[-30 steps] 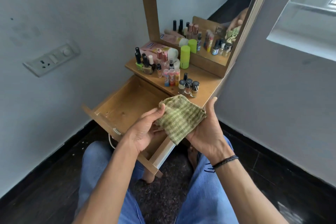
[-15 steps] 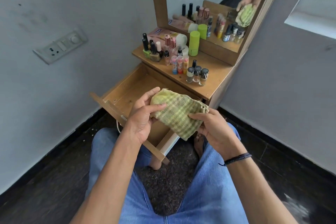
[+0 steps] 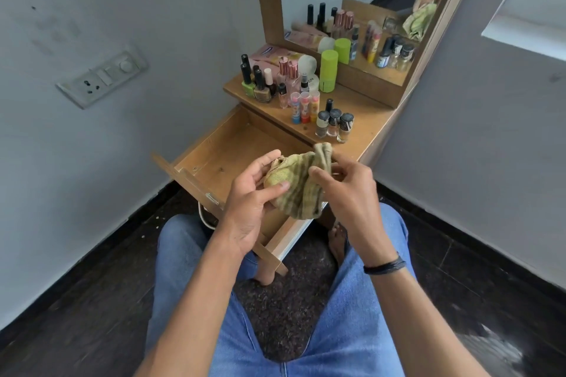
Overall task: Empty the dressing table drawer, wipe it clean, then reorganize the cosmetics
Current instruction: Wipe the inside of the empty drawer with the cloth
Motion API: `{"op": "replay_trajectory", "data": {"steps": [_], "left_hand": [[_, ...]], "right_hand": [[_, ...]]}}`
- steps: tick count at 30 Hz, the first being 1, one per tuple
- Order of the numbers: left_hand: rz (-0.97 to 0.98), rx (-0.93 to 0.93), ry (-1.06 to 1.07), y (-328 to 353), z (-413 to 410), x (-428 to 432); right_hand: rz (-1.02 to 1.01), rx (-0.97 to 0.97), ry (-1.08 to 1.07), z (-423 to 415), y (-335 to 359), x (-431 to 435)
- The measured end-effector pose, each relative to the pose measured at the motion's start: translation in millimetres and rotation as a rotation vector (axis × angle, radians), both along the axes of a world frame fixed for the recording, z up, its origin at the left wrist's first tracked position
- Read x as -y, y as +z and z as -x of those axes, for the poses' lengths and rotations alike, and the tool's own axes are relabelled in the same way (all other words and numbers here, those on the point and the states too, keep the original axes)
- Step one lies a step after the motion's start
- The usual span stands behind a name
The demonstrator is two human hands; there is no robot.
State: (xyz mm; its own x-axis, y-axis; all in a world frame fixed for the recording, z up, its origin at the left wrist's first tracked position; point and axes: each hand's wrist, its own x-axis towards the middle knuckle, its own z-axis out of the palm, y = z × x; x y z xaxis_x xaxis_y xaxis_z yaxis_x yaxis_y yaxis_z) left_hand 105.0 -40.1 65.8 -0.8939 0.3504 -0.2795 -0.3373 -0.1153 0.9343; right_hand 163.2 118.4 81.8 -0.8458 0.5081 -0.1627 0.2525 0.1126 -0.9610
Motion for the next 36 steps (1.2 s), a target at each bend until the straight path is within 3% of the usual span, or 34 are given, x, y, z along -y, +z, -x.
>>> {"op": "replay_trajectory", "data": {"steps": [8,13,16,18,21,25,31,36], "left_hand": [[-0.269,0.272,0.094,-7.5,-10.8,-6.3],[-0.433,0.484,0.1,-7.0,-15.3,-20.7],[-0.509,0.472,0.095,7.1,-15.1,-37.6],[-0.559,0.448,0.122,15.6,-11.6,-49.1],[-0.585,0.401,0.108,21.4,-8.0,-66.2],[-0.593,0.346,0.05,15.1,-13.1,-85.4],[-0.53,0.399,-0.075,10.2,-19.5,-80.0],[-0.436,0.438,-0.164,15.6,-10.6,-65.5]], "right_hand": [[-0.251,-0.062,0.31,-8.6,7.7,29.6],[-0.635,-0.04,0.507,-16.0,-9.3,23.2],[-0.5,-0.274,0.437,-19.2,-7.6,11.8],[-0.283,-0.411,0.186,-21.4,-5.5,1.7],[-0.002,-0.311,-0.167,-24.1,2.7,-16.3],[0.322,-0.19,-0.048,-25.1,8.2,-37.7],[0.231,-0.2,-0.088,-26.8,7.7,-53.8],[0.256,-0.313,0.01,-29.4,14.4,-59.8]]}}
